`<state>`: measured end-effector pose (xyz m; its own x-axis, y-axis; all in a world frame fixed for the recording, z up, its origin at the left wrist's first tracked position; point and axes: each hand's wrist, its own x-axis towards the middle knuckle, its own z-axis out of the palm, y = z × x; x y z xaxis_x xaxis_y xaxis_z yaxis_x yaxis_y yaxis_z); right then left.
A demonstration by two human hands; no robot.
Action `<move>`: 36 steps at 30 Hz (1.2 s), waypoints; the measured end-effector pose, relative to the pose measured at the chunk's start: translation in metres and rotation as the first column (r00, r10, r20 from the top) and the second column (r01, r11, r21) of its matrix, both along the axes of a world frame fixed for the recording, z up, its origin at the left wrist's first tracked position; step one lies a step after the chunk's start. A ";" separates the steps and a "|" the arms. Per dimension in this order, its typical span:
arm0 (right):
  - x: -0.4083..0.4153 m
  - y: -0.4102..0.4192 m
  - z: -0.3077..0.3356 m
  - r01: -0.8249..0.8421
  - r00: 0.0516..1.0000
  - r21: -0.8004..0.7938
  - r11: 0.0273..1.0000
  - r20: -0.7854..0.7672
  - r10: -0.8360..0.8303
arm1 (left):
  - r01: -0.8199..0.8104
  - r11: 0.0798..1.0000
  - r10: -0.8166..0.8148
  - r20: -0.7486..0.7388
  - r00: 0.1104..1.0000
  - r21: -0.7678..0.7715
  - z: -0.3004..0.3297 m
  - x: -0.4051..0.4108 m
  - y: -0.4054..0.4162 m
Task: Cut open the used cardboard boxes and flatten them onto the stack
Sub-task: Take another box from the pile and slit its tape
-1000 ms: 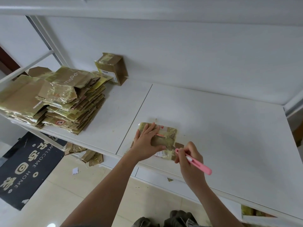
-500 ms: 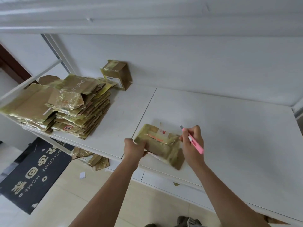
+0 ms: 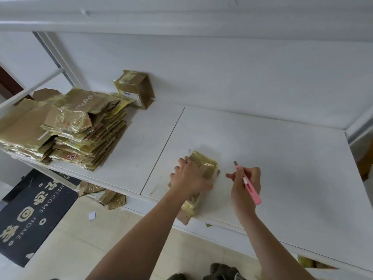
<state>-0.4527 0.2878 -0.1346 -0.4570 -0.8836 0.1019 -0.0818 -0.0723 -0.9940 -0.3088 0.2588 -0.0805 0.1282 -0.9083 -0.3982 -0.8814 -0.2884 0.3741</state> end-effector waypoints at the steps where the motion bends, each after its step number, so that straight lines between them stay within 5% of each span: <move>1: -0.004 -0.001 -0.001 0.006 1.000 0.001 1.000 0.008 -0.006 | 0.076 0.997 -0.076 0.032 0.997 0.008 0.001 0.002 -0.002; 4: -0.010 -0.004 -0.004 -0.035 0.997 0.002 0.999 0.072 0.035 | 0.320 0.947 -0.311 0.162 0.936 -0.032 0.001 0.024 -0.007; 6: -0.010 -0.004 -0.005 -0.107 0.986 0.014 0.994 0.131 0.104 | 0.372 0.926 -0.368 0.076 0.927 -0.057 -0.004 0.043 -0.008; 9: -0.006 -0.008 -0.004 -0.221 0.957 0.016 0.975 0.195 0.214 | 0.302 0.947 -0.320 -0.223 0.921 -0.112 -0.014 0.062 -0.004; 12: -0.001 -0.016 -0.002 -0.312 0.932 0.018 0.950 0.203 0.302 | 0.238 0.961 -0.272 -0.333 0.903 -0.140 -0.019 0.068 -0.005; 31: 0.008 -0.054 -0.013 -0.491 0.866 0.087 0.867 -0.058 0.497 | 0.232 0.969 -0.249 -0.346 0.904 -0.090 -0.026 0.072 -0.017; 36: 0.003 -0.046 -0.010 -0.517 0.854 0.097 0.850 -0.011 0.521 | 0.235 0.968 -0.249 -0.340 0.907 -0.082 -0.027 0.071 -0.017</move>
